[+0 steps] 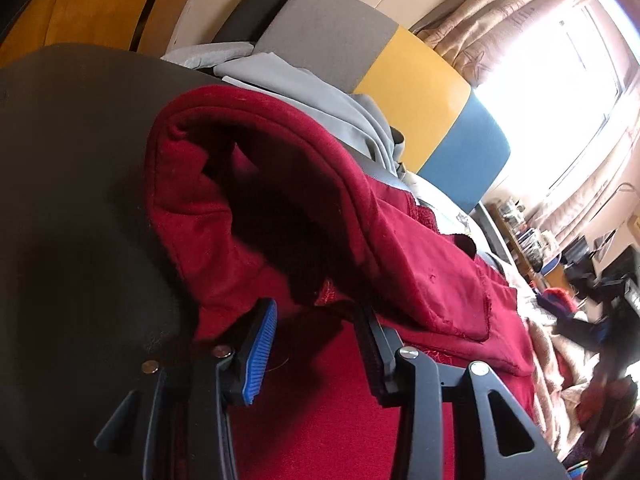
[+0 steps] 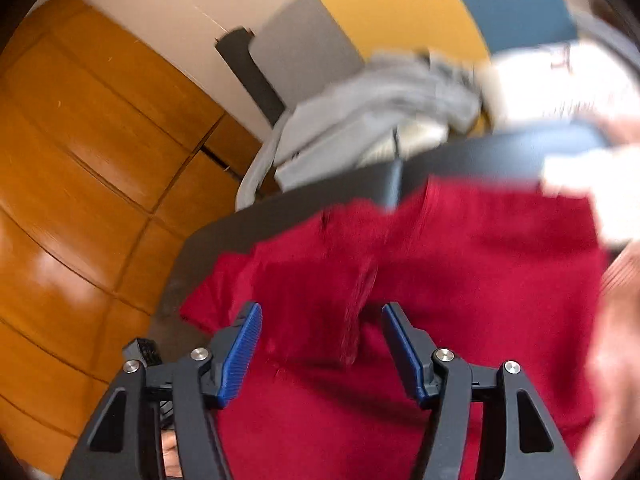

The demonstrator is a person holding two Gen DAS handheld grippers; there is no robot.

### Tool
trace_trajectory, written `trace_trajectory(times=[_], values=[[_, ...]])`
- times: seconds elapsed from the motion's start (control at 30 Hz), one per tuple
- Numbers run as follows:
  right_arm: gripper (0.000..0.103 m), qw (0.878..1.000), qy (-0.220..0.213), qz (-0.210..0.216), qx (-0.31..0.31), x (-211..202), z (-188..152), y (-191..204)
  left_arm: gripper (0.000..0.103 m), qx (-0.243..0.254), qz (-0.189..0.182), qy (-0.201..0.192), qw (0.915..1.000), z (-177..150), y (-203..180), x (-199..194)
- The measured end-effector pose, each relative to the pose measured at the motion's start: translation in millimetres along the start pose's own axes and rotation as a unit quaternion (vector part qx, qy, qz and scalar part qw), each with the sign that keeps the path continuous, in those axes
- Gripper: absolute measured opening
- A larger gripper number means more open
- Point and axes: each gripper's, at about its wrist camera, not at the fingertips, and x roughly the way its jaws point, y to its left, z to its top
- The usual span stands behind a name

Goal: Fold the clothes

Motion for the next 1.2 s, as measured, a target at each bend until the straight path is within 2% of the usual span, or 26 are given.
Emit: trace_trajectory(times=[0.2,0.27,0.33,0.4,0.43,0.57,0.63,0.67,0.7,0.73,0.77,0.9,1.03,1.2], values=[[0.065,0.999,0.007,0.032,0.033,49.7,-13.6,-11.3,0.040,0.001,0.000,-0.004,1.0000,-1.8,1.4,-1.7],[0.068,0.999,0.004,0.035,0.038,59.5,-16.1,-12.0,0.040,-0.002,-0.004,-0.005,1.0000,-0.6,2.6,-1.3],[0.080,0.998,-0.011,0.051,0.041,64.6,-18.7,-12.1,0.040,-0.008,-0.011,-0.007,0.9999,-0.6,5.7,-2.2],[0.103,0.996,-0.032,0.082,0.033,61.6,-19.5,-6.5,0.040,-0.013,-0.016,-0.008,0.9998,-0.6,8.5,-3.1],[0.103,0.995,-0.033,0.086,0.023,62.8,-20.7,-1.1,0.040,-0.015,-0.019,-0.008,0.9997,-0.6,9.8,-3.5],[0.103,0.998,0.018,-0.001,-0.057,81.8,-25.2,26.5,0.040,-0.019,-0.024,-0.009,0.9995,-0.6,13.2,-5.0],[0.089,0.997,0.020,-0.041,-0.056,81.2,-22.8,31.0,0.040,-0.021,-0.025,-0.009,0.9994,0.8,16.4,-6.0],[0.057,0.997,0.020,-0.060,-0.053,80.4,-21.3,32.6,0.040,-0.021,-0.025,-0.009,0.9994,1.3,17.3,-6.4],[0.004,0.995,0.020,-0.080,-0.050,79.5,-19.7,34.2,0.040,-0.021,-0.025,-0.009,0.9994,1.4,17.6,-6.7],[0.009,0.997,0.021,-0.069,-0.027,76.4,-15.2,29.8,0.040,-0.021,-0.025,-0.009,0.9994,1.5,18.0,-7.0],[0.008,0.997,0.020,-0.068,-0.015,72.6,-11.7,27.6,0.040,-0.022,-0.026,-0.009,0.9994,1.6,19.0,-7.5],[0.008,0.993,0.000,-0.095,-0.069,44.0,0.4,52.4,0.040,-0.025,-0.029,-0.009,0.9992,2.8,18.0,-5.6],[0.008,0.984,-0.057,-0.120,-0.123,-8.4,9.5,79.2,0.040,-0.018,-0.019,-0.009,0.9996,2.0,11.8,-0.3],[0.008,0.982,-0.061,-0.153,-0.088,-35.0,9.3,47.4,0.040,-0.016,-0.011,-0.007,0.9998,2.8,11.1,-1.5]])
